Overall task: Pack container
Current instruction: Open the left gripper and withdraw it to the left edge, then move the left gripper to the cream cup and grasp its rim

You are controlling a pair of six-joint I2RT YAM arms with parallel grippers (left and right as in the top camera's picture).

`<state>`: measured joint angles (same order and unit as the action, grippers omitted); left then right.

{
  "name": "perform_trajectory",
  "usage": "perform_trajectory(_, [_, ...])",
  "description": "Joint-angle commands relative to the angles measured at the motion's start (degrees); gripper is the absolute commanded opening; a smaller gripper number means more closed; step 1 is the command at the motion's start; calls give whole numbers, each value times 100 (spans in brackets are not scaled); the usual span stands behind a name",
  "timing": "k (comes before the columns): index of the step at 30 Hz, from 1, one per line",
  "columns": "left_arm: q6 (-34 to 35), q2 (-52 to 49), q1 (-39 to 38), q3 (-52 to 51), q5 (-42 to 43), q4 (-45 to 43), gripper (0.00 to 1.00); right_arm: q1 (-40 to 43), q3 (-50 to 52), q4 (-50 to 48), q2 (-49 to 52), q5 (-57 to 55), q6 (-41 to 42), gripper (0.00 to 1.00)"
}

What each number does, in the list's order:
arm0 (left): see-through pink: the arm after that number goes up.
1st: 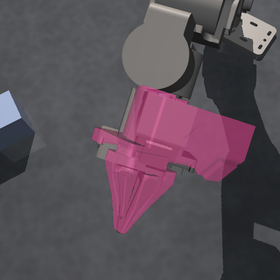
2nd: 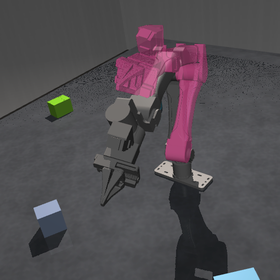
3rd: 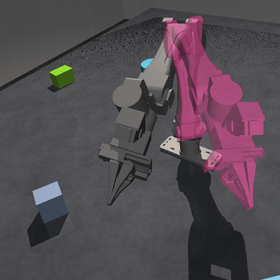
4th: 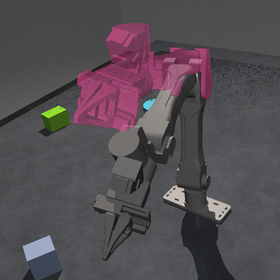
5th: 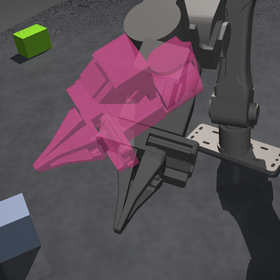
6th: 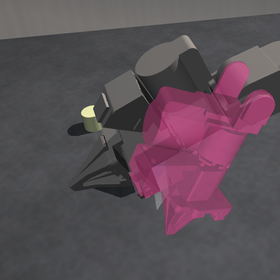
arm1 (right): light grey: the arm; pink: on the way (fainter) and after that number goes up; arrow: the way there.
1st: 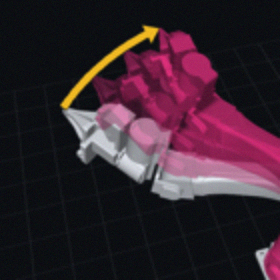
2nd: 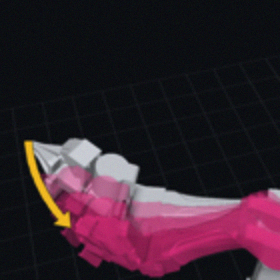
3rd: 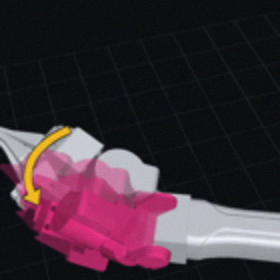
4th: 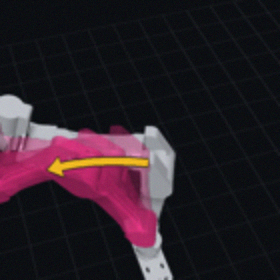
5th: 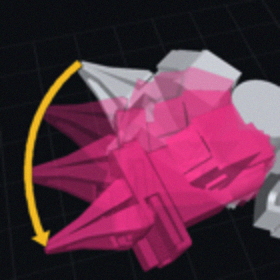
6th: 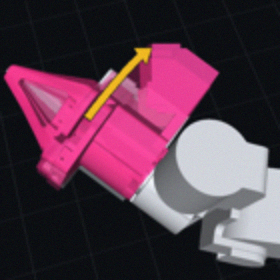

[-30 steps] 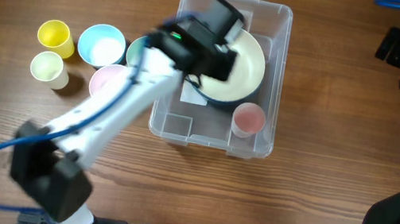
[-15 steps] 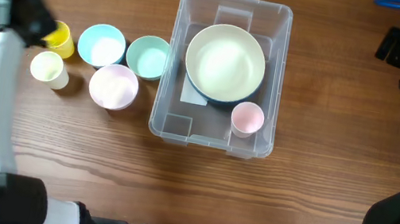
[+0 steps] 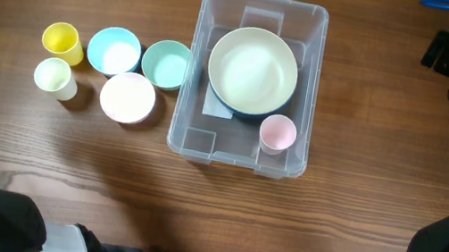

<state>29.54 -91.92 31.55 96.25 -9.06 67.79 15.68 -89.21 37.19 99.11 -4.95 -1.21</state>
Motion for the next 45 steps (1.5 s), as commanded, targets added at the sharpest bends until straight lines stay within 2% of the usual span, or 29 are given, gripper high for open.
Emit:
perform_trajectory(1, [92, -4, -15, -280, 114, 44, 59, -35, 61, -13, 7, 13, -15, 100])
perform_trajectory(14, [94, -4, -15, -1451, 192, -2, 64, -35, 61, -13, 7, 13, -17, 100])
perform_trajectory(18, [90, -4, -15, -2135, 531, -584, 63, -35, 61, -11, 7, 13, -13, 100])
perform_trajectory(19, [44, -4, -15, -2297, 647, -802, 60, -35, 61, -13, 7, 13, -15, 100])
perform_trajectory(23, [-597, -4, -15, -2767, 1563, -1759, 57, -33, 61, -13, 7, 13, -13, 100])
perform_trajectory(25, [-710, -4, -22, -2868, 1805, -2048, 57, -35, 61, -13, 7, 13, -15, 100])
perform_trajectory(34, [-979, -44, -22, -2885, 1801, -2590, 58, -35, 61, -13, 7, 13, -15, 100])
perform_trajectory(45, [-962, -723, -216, -2885, 1803, -2682, 58, -35, 61, -13, 7, 11, -15, 100])
